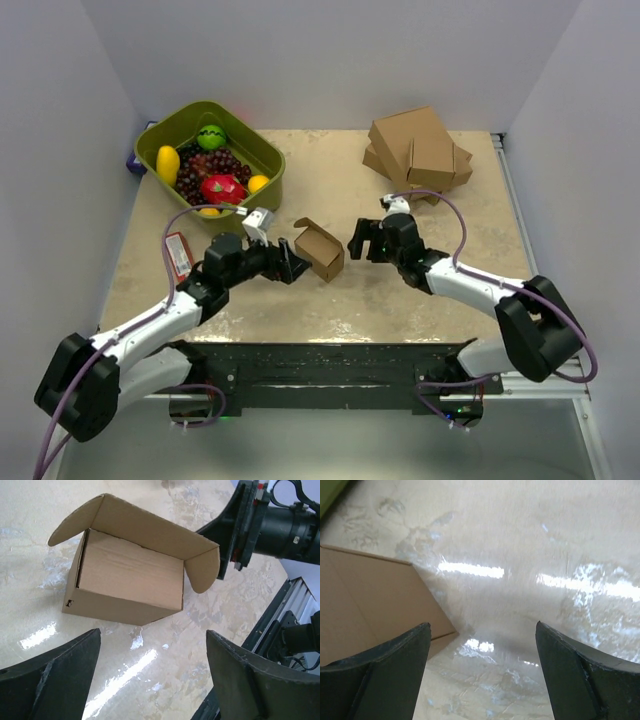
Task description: Fold the paper box
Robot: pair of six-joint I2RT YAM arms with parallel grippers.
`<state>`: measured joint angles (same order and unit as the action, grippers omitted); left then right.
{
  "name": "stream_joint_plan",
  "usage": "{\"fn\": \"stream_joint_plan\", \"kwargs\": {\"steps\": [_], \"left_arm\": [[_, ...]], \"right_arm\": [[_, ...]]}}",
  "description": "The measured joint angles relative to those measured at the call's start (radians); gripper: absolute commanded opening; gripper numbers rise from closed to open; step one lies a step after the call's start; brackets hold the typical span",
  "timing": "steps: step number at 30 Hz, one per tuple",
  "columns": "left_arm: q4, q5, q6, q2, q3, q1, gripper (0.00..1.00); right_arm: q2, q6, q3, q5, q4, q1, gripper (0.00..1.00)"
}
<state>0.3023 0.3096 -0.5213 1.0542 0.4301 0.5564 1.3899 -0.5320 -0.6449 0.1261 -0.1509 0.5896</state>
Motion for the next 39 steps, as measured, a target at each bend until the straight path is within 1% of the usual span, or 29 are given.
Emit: {"fn": "stream_joint_plan", "kwargs": {"steps": [5, 8, 10, 12, 14, 18, 21, 26, 30, 39], "left_arm": [[-0.085, -0.027, 0.010, -0.044, 0.050, -0.010, 0.93], [-0.121, -0.031, 0.013, -0.044, 0.085, -0.038, 0.93], [-0.160, -0.027, 0.020, -0.040, 0.121, -0.053, 0.93], [-0.199, -0.019, 0.035, -0.030, 0.167, -0.061, 0.93], [-0.256, -0.003, 0.064, -0.012, 0.241, -0.069, 0.93], [-0.344, 0.002, 0.142, 0.008, 0.360, -0.081, 0.94], [-0.378, -0.015, 0.199, 0.008, 0.401, -0.089, 0.94], [-0.409, -0.047, 0.254, 0.011, 0.399, -0.097, 0.94], [-0.409, -0.056, 0.272, 0.010, 0.378, -0.099, 0.94], [-0.412, -0.059, 0.296, 0.010, 0.357, -0.108, 0.94]], "right_arm": [[-0.050, 0.048, -0.009, -0.031, -0.008, -0.016, 0.90], [-0.127, 0.052, 0.041, -0.042, -0.025, -0.006, 0.90], [-0.197, 0.042, 0.104, -0.028, -0.037, 0.031, 0.90], [-0.248, 0.023, 0.162, -0.008, -0.045, 0.107, 0.90], [-0.265, -0.003, 0.209, 0.008, -0.063, 0.180, 0.89], [-0.234, -0.039, 0.249, 0.044, -0.105, 0.263, 0.89], [-0.178, -0.052, 0.249, 0.071, -0.167, 0.298, 0.89], [-0.055, -0.067, 0.217, 0.117, -0.233, 0.334, 0.88], [0.014, -0.080, 0.174, 0.174, -0.255, 0.335, 0.87], [0.029, -0.085, 0.153, 0.354, -0.250, 0.327, 0.87]]}}
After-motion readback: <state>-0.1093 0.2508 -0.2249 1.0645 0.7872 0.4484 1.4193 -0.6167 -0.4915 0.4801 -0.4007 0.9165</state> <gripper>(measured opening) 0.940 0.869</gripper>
